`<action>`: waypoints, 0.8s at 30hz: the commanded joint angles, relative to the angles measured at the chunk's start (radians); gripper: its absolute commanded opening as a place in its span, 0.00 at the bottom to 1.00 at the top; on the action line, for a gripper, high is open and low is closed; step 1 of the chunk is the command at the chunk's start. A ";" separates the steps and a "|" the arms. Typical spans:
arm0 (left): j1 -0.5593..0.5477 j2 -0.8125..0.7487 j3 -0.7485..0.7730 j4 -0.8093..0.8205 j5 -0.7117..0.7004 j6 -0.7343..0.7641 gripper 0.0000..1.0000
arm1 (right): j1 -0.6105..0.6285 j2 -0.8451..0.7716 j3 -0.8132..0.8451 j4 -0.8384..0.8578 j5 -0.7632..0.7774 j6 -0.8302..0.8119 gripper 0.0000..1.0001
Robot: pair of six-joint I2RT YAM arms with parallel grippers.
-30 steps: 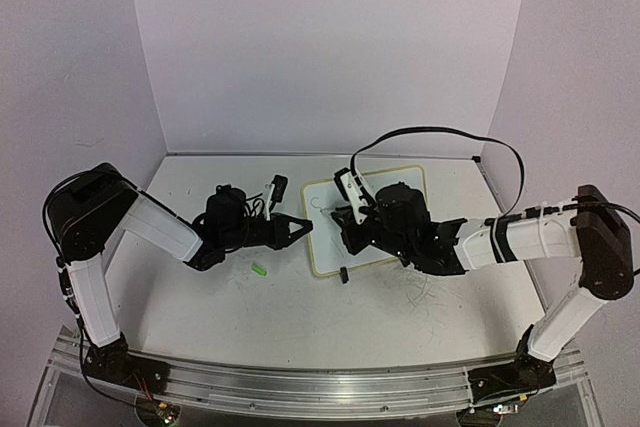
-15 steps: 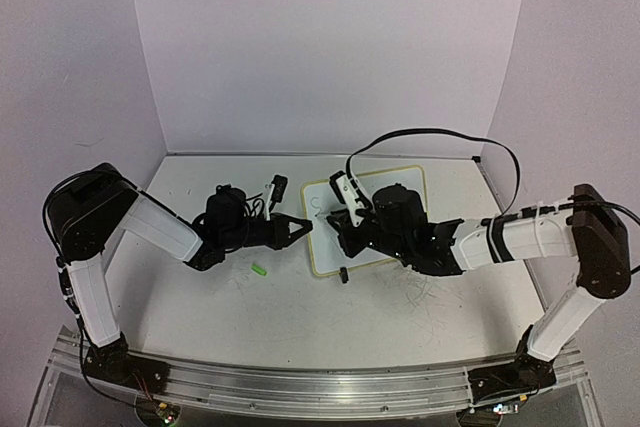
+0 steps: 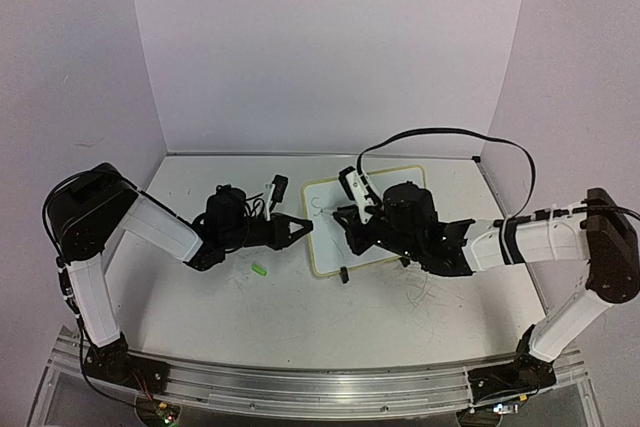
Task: Write a sentence on the whiteboard
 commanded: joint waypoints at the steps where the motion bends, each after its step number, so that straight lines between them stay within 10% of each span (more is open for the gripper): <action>1: -0.003 -0.022 0.008 0.014 0.000 -0.001 0.00 | -0.023 -0.036 0.012 0.042 0.001 0.037 0.00; 24: -0.003 -0.028 0.010 0.014 0.000 0.003 0.00 | -0.032 0.034 0.093 0.056 0.063 -0.010 0.00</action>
